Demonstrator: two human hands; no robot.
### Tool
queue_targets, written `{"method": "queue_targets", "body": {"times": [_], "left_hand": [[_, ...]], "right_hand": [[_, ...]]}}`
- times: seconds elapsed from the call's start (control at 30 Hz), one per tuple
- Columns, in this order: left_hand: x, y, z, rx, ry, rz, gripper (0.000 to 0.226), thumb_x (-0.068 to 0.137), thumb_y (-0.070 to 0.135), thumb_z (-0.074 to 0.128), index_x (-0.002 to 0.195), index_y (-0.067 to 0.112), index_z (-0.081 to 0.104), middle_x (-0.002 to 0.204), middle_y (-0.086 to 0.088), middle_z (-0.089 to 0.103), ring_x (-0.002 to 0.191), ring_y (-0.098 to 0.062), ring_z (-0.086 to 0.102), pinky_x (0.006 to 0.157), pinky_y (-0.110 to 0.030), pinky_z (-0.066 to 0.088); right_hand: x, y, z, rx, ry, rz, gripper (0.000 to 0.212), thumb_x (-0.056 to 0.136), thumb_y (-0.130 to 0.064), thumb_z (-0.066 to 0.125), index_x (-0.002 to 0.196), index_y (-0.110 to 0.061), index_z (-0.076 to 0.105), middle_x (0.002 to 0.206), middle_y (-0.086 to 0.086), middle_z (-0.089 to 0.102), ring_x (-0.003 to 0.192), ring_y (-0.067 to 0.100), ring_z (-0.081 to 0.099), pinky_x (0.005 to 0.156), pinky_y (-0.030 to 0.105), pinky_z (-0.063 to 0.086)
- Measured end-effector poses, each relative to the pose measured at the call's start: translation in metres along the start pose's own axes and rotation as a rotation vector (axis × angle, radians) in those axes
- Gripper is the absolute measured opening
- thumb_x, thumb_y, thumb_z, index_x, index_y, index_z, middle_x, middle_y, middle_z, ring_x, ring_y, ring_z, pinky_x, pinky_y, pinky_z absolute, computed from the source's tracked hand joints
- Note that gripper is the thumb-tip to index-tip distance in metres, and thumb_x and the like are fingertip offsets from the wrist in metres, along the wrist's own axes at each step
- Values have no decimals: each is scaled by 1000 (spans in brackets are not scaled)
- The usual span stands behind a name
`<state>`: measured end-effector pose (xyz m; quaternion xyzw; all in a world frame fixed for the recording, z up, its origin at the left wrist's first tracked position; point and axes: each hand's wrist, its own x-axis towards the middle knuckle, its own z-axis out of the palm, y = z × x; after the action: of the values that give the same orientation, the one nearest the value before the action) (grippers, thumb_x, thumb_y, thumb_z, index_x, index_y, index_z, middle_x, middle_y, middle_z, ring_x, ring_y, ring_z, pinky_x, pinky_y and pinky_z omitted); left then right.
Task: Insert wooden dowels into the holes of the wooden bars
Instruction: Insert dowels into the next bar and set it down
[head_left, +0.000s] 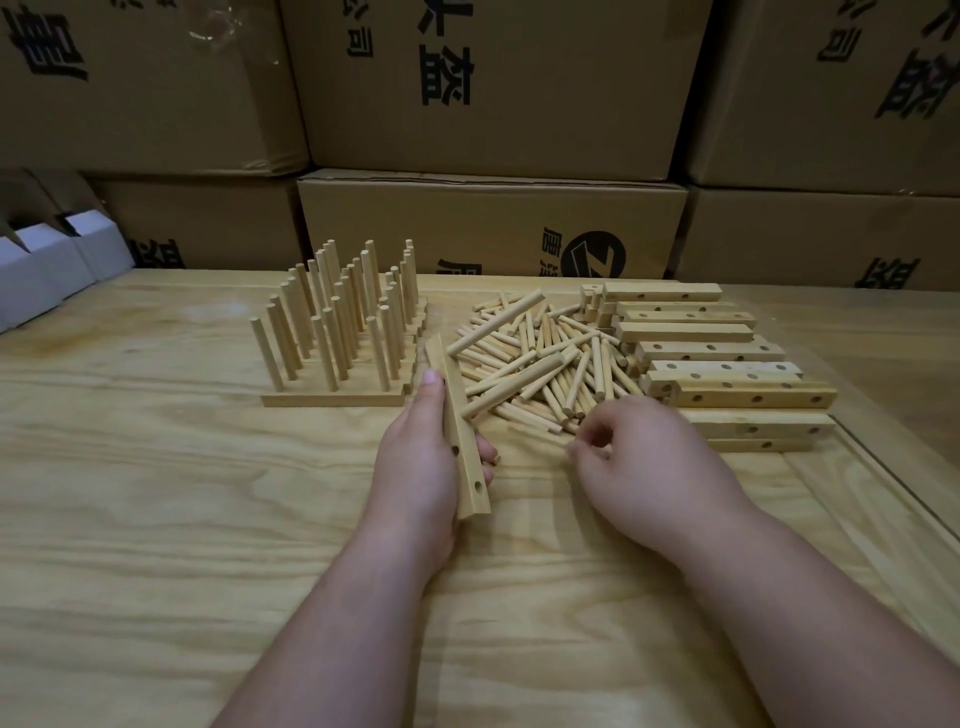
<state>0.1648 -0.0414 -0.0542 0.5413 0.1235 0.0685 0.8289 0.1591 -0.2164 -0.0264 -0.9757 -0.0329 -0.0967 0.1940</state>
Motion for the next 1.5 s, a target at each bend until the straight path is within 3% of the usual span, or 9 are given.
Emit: {"method": "queue_targets", "body": {"times": [0.13,0.3,0.37,0.67,0.87,1.07,1.17,1.3,1.5], "left_hand": [[-1,1,-1,-21,-12,-2,46,98,56,50,92,14,67,53,-7,59,41,-17,52,42,-25,44],[-2,0,-1,-13,-31,27,45,94,59,55,90,16,68,54,-5,59,43,-16,54,42,-27,45],[-3,0,-1,22,-19,34,46,94,59,53,89,16,68,54,-4,60,44,-15,55,42,-27,46],[-4,2,0,72,10,32,48,96,60,50,84,17,67,55,-3,60,47,-16,56,54,-32,46],[-4,3,0,40,-6,22,46,98,57,51,87,14,65,54,-3,59,44,-15,57,44,-27,45],[-5,3,0,60,-12,36,45,98,57,51,85,18,67,54,-3,60,44,-14,56,42,-27,45],[-7,3,1,75,-17,44,44,97,57,52,75,23,69,54,-4,60,45,-15,56,43,-27,45],[-7,5,1,61,-15,48,45,97,54,54,73,18,68,52,-5,58,42,-15,55,39,-23,44],[-5,6,-1,23,-5,17,47,95,56,55,69,19,67,53,-6,56,42,-18,52,39,-25,43]], "right_hand": [[5,-1,-34,211,55,45,13,88,-35,68,76,-31,65,67,-10,66,61,7,61,51,26,45],[-4,-4,-69,287,-329,-123,5,91,-36,70,94,-40,70,77,-23,72,72,-6,63,63,25,49],[-7,-6,-72,278,-382,-168,7,91,-36,70,92,-41,73,78,-25,71,74,-7,62,65,24,49],[-9,-10,-72,336,-371,-219,10,92,-35,68,87,-41,75,77,-20,72,70,-1,62,62,25,49],[-10,-13,-68,314,-409,-237,10,92,-34,68,88,-40,75,78,-19,72,73,-4,61,61,21,46],[-11,-16,-64,303,-371,-224,6,88,-41,70,86,-41,76,73,-21,68,66,-5,59,49,12,43],[-15,-24,-57,285,-364,-233,7,86,-45,72,86,-40,76,71,-17,69,64,0,61,51,19,47],[-22,-36,-45,223,-312,-266,12,88,-47,67,91,-38,74,74,-10,71,68,7,66,67,37,59],[-29,-46,-38,127,-237,-311,17,89,-49,59,95,-38,71,75,-11,70,71,6,65,68,37,58]]}}
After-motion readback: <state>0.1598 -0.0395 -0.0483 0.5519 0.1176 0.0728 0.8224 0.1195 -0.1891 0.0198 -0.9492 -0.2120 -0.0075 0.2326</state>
